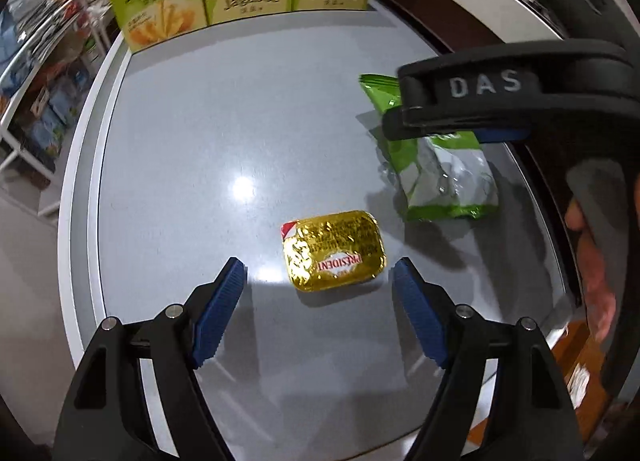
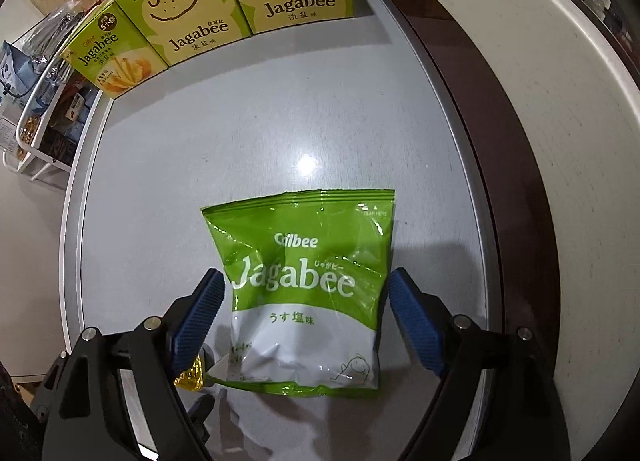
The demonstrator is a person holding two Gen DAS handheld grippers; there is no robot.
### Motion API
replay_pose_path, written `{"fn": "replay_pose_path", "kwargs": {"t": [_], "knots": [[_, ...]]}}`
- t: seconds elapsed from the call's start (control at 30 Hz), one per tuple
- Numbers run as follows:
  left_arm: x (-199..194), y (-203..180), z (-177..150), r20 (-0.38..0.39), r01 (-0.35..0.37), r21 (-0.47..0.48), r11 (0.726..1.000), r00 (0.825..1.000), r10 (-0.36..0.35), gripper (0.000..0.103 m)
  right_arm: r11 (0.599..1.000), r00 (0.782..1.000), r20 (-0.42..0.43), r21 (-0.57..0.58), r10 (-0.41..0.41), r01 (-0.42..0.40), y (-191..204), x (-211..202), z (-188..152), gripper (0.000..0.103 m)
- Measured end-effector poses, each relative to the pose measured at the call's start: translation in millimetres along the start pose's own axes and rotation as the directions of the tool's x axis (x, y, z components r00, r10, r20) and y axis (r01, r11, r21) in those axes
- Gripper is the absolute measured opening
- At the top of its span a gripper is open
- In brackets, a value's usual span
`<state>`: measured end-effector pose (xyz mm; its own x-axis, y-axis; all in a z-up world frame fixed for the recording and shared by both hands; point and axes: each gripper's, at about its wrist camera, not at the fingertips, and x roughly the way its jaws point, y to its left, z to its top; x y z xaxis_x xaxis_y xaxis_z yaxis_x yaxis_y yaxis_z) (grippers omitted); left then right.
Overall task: Collect trash
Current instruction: 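Grasp the gold butter packet with the left tool while the right tool grasps the green chip bag, then carry the butter packet and chip bag with both tools over the bin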
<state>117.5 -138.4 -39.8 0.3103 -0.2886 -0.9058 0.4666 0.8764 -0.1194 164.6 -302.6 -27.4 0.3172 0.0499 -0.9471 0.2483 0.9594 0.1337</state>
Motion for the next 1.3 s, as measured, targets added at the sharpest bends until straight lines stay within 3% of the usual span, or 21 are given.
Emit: {"fn": "replay_pose_path", "kwargs": {"t": [0.2,0.23,0.3,0.33,0.4,0.5,0.77,1.3], "knots": [[2.3,-0.9,3.3,0.013,-0.008,-0.007,1.000,1.000,0.008,0.074,1.000,1.000,-0.025,-0.027,-0.013,0.013,3.6,5.9,-4.5,0.088],[2.7,-1.9,4.4,0.017,-0.013,-0.005,1.000,1.000,0.013,0.070,1.000,1.000,-0.027,-0.028,-0.015,0.014,3.1,6.6,-5.6,0.088],[0.5,-3.6,5.4,0.022,-0.018,0.000,1.000,1.000,0.018,0.053,1.000,1.000,-0.021,-0.018,0.000,0.000,0.5,5.8,-9.3,0.086],[0.6,-3.5,6.0,0.021,-0.013,-0.001,1.000,1.000,0.013,0.053,1.000,1.000,-0.015,-0.017,0.009,-0.010,1.6,5.9,-8.5,0.084],[1.4,-2.0,7.9,0.018,0.004,-0.007,1.000,1.000,-0.003,0.053,1.000,1.000,-0.006,-0.029,0.006,-0.006,1.8,1.9,-11.2,0.065],[1.2,1.5,8.3,0.017,0.024,-0.018,1.000,1.000,-0.024,0.053,0.999,1.000,-0.003,-0.030,0.031,-0.031,1.1,-0.3,-14.2,0.062],[-7.0,20.7,1.5,0.020,0.047,-0.054,0.997,0.999,-0.046,0.053,0.996,0.996,0.015,-0.021,0.084,-0.084,-0.4,-14.3,-22.2,0.060],[-59.5,28.4,-25.1,0.085,0.021,-0.053,0.998,0.996,-0.016,0.053,0.981,0.983,0.043,-0.079,0.179,-0.175,19.6,-57.0,-51.0,0.059]]}}
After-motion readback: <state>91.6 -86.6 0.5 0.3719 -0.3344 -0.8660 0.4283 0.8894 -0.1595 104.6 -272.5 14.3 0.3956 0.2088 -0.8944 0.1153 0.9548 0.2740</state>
